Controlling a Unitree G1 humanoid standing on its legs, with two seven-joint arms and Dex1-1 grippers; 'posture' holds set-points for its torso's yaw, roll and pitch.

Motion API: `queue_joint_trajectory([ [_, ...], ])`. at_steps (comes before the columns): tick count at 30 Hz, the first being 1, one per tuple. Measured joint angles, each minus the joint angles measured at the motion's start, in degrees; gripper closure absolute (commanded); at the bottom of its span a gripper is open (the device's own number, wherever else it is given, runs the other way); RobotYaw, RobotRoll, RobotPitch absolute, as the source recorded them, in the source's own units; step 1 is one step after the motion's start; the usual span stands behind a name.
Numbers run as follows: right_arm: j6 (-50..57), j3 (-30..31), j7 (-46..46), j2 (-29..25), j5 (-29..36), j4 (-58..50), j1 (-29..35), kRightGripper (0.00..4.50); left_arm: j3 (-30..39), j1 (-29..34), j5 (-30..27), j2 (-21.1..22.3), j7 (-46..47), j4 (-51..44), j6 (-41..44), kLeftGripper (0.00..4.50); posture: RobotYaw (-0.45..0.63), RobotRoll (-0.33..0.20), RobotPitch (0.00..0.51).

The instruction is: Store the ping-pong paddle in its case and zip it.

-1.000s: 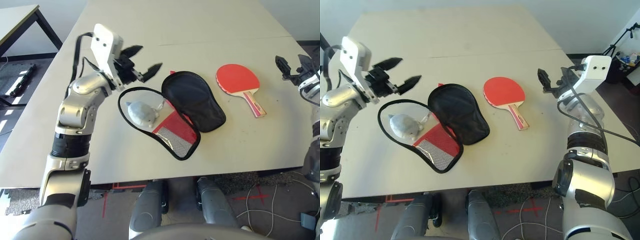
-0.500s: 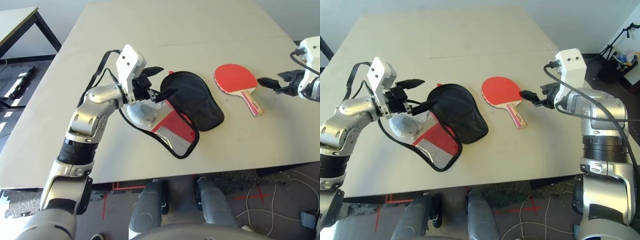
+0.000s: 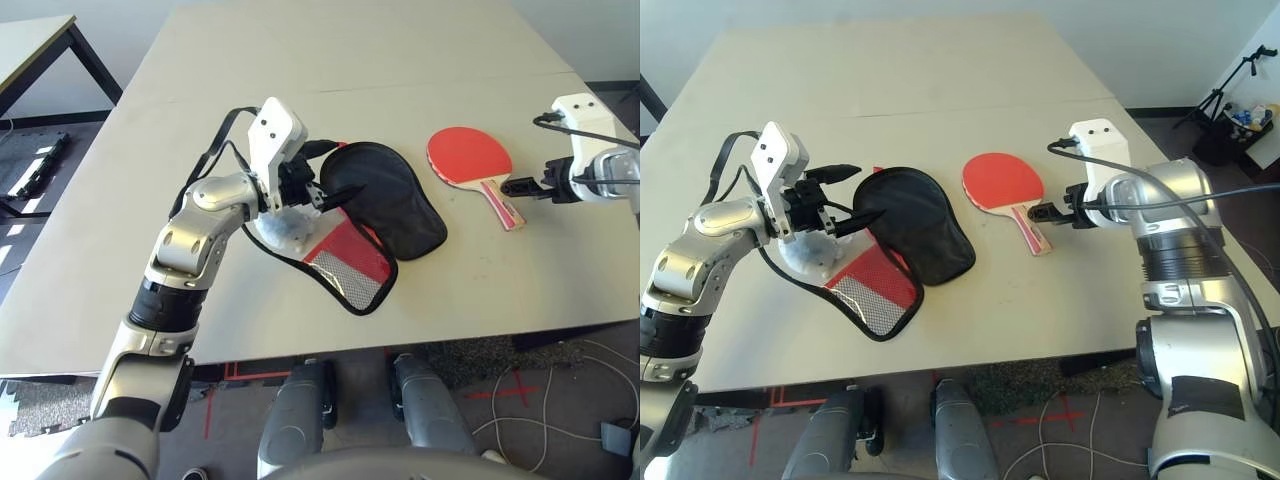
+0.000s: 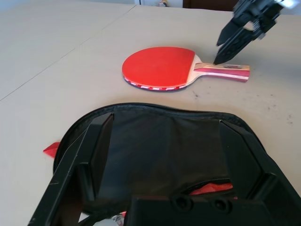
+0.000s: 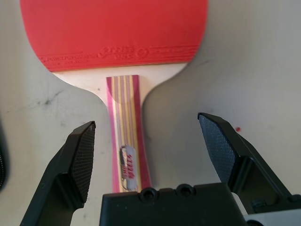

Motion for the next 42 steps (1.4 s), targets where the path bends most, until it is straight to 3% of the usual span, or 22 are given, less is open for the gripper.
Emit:
queue_joint_trajectory([
  [11, -1.68, 2.2, -0.22, 4.03, -3.37, 4.26, -0.87, 0.02, -0.12, -0.14, 0.8, -0.04, -0.03, -0.34, 0.59, 0.0, -0.06, 0.0, 0.154],
  [13, -1.67, 2.31, -0.13, 4.2, -3.58, 4.07, -0.51, 0.27, -0.24, -0.15, 1.0, -0.06, -0.13, -0.34, 0.59, 0.0, -0.06, 0.0, 0.153],
  [24, 0.05, 2.4, -0.1, 4.23, -4.43, -0.83, 2.07, 3.4, -0.31, -0.37, 1.59, -0.25, -1.09, -0.34, 0.59, 0.0, -0.07, 0.0, 0.149],
  [37, -1.63, -2.77, -2.98, 4.07, -3.95, -17.24, 10.58, 3.4, -0.31, -0.17, 2.21, -0.18, -2.91, -0.31, 0.25, 0.0, -0.08, 0.0, 0.156],
  [42, -1.41, -4.78, -4.03, 5.37, -2.57, -23.89, 10.92, 3.4, -0.31, -0.12, 2.32, -0.19, -2.98, -0.3, -0.08, 0.0, -0.08, 0.0, 0.158],
])
